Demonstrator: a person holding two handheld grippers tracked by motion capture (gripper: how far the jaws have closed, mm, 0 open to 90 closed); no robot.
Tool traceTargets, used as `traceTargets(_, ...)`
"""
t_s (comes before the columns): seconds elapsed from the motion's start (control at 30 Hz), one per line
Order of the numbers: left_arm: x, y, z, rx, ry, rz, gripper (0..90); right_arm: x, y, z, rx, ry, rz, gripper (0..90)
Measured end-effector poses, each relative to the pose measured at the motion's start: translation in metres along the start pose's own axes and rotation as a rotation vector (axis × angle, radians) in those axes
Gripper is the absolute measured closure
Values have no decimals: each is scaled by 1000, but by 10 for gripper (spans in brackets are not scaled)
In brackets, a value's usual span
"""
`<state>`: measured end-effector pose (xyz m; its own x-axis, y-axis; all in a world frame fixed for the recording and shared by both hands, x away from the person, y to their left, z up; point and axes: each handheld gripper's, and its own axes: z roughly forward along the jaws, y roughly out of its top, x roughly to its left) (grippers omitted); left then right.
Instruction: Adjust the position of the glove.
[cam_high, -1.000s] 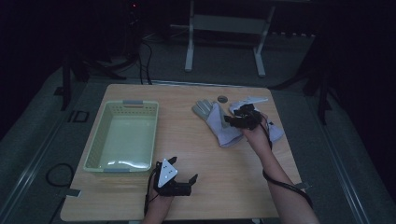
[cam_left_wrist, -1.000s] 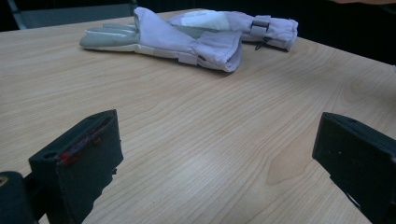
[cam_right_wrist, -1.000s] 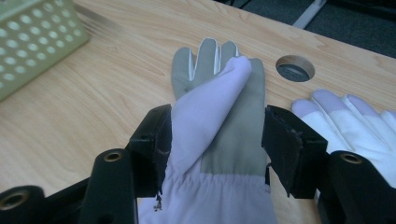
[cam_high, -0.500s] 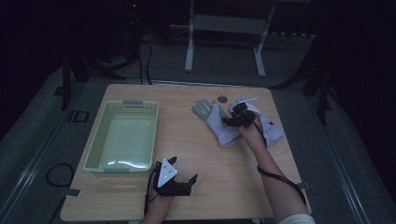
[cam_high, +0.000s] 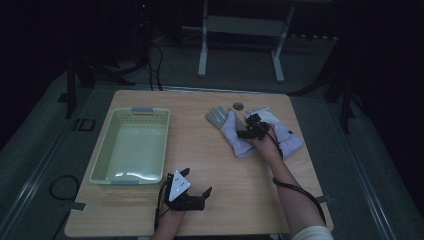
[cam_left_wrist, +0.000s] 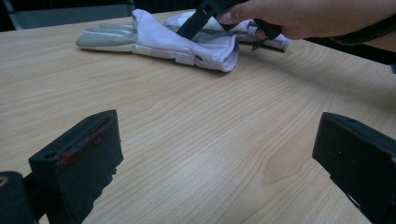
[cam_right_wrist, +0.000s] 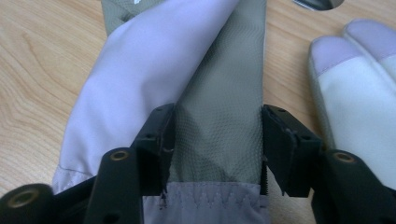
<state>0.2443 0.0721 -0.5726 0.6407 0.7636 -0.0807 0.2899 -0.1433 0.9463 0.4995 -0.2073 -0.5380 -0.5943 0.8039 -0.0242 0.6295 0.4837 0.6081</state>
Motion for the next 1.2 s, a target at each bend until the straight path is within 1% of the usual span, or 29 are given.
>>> traceTargets(0.1, 0, 0, 0, 0, 1, -3, 16, 1, 1, 1, 13, 7, -14, 523)
traceTargets(0.17, 0, 0, 0, -2, 1, -4, 16, 2, 2, 1, 24, 4, -31, 578)
traceTargets(0.2, 0, 0, 0, -1, 1, -3, 16, 4, 3, 1, 28, -2, -42, 617)
traceTargets(0.3, 0, 0, 0, 0, 1, -3, 16, 9, 4, 2, 34, -13, -45, 733)
traceTargets(0.33, 0, 0, 0, 1, 1, -4, 16, 11, 4, 1, 36, -14, -42, 757)
traceTargets(0.37, 1, 0, 0, 2, 1, -2, 16, 12, 5, 1, 39, -18, -27, 776)
traceTargets(0.4, 0, 0, 0, 1, 1, -3, 16, 14, 6, -1, 41, -23, -23, 797)
traceTargets(0.43, 0, 0, 0, 1, 1, -3, 16, 16, 7, -4, 34, -12, -6, 808)
traceTargets(0.47, 0, 0, 0, 1, 1, -3, 16, 17, 8, -7, 21, 0, 23, 811)
traceTargets(0.5, 0, 0, 0, 1, 1, -3, 16, 17, 8, -7, 21, 0, 23, 811)
traceTargets(0.53, 0, 0, 0, 1, 1, -2, 16, 18, 8, -11, 8, 5, 50, 813)
traceTargets(0.57, 0, 0, 0, 1, 1, -2, 16, 22, 7, -20, -31, 12, 95, 815)
traceTargets(0.63, 0, 0, 0, 1, 2, -2, 16, 27, 5, -29, -69, 34, 146, 816)
traceTargets(0.67, 0, 0, 0, 1, 2, -2, 16, 30, 4, -34, -79, 44, 159, 816)
traceTargets(0.83, 0, 0, 0, 2, 4, -5, 16, 48, -3, -58, -134, 39, 223, 817)
traceTargets(0.93, 0, 0, 0, 1, 6, -2, 16, 59, -8, -74, -169, 29, 243, 817)
traceTargets(1.03, 0, 0, 0, 2, 8, -2, 16, 67, -14, -90, -197, 8, 281, 816)
traceTargets(1.07, 0, 0, 0, 1, 9, -3, 16, 69, -16, -94, -206, 1, 301, 817)
traceTargets(1.2, 0, 0, 0, 0, 10, -3, 16, 78, -25, -104, -210, -5, 320, 817)
